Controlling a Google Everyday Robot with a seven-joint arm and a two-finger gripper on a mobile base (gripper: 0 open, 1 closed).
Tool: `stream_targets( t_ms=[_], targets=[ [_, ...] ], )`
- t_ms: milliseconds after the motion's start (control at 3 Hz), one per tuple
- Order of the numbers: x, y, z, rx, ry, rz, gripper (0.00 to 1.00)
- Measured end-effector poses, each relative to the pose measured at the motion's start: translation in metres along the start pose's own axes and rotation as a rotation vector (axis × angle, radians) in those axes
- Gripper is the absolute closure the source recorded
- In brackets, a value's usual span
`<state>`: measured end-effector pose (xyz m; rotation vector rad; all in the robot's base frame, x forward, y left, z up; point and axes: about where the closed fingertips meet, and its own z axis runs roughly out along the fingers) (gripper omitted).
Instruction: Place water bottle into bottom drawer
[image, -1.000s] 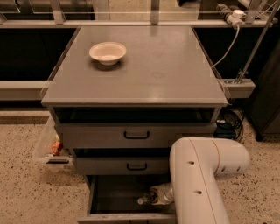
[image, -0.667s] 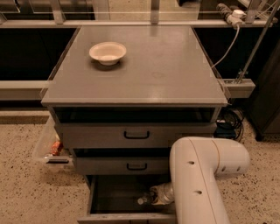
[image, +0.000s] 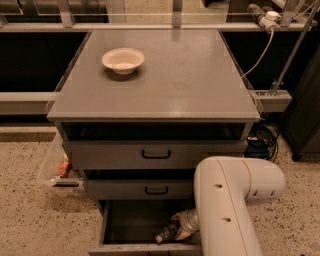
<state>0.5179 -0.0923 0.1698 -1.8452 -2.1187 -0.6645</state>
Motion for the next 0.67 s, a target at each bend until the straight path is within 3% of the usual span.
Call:
stream_targets(
  t_ms=[333,667],
  targets=[
    [0.0000,0.0000,0.0000,0.000,0.000,0.000,0.00],
    [0.0000,0.0000,0.0000,0.000,0.000,0.000,0.00]
  ],
)
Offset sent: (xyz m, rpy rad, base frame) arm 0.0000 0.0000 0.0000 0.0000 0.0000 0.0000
